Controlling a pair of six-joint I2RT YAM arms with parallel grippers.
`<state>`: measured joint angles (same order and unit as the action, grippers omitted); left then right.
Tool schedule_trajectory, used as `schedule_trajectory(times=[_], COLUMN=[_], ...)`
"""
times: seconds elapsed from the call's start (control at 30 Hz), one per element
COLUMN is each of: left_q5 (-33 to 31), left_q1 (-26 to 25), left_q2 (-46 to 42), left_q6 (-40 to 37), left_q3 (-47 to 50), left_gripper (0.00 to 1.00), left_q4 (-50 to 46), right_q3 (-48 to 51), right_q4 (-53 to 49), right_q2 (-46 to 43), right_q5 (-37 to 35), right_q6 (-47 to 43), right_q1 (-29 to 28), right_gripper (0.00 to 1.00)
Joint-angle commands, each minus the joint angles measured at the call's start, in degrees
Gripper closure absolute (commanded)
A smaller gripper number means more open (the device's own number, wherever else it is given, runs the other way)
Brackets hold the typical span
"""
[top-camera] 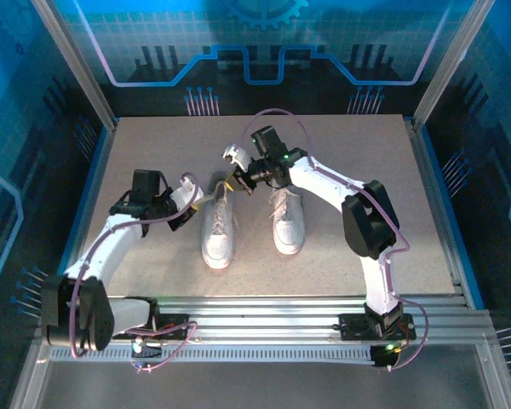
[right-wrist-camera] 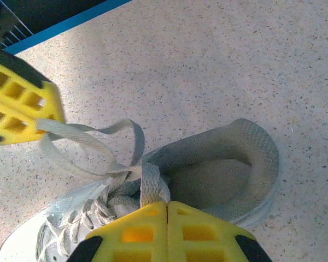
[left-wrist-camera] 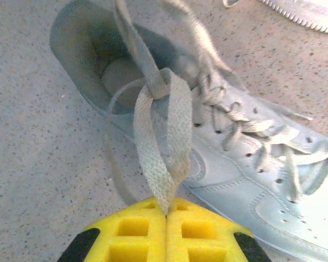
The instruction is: Tie the shoes
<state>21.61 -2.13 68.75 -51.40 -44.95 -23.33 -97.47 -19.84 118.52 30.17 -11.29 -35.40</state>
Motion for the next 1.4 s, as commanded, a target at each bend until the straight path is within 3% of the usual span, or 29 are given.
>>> schedule_trajectory(times=[0.0, 0.47, 0.53, 0.6, 0.7, 0.87, 1.0, 1.37], left_q5=[-0.95, -0.72, -0.51, -0.88, -0.88, 3.94, 8.40, 13.72], left_q1=[-1.10, -8.28, -9.15, -9.12, -7.99, -0.57, 4.42, 4.33], left_q2=[-3.05, 4.34, 4.72, 4.10, 0.94, -4.11, -2.06, 19.26], left_q6=[-0.81, 0.97, 1.51, 2.21, 3.10, 4.55, 5.04, -0.18], left_q3=[2.08, -1.47, -1.58, -0.79, 1.23, 2.50, 1.57, -10.29], left_gripper=[1.00, 0.96, 0.90, 0.73, 0.59, 0.49, 0.40, 0.28], left_q4=[-5.14, -8.14, -8.74, -7.81, -4.54, -0.85, 2.71, 2.48], right_q3=[-2.06, -0.81, -0.62, -0.61, -0.67, -0.28, -0.34, -0.28], right_q4=[-2.14, -2.44, -2.40, -2.27, -2.77, -3.26, -3.17, -2.40], right_q2=[1.79, 1.89, 1.89, 1.97, 2.07, 2.04, 1.99, 1.36], right_q5=[-0.07, -0.38, -0.42, -0.62, -0.93, -1.35, -1.30, -0.81], right_q6=[-1.62, -3.02, -3.39, -3.94, -4.78, -6.16, -6.72, -7.59], right_q1=[-1.45, -2.38, -2.39, -2.35, -2.32, -2.39, -2.42, -2.53], right_gripper=[1.00, 1.00, 1.00, 1.00, 1.00, 1.00, 1.00, 1.00])
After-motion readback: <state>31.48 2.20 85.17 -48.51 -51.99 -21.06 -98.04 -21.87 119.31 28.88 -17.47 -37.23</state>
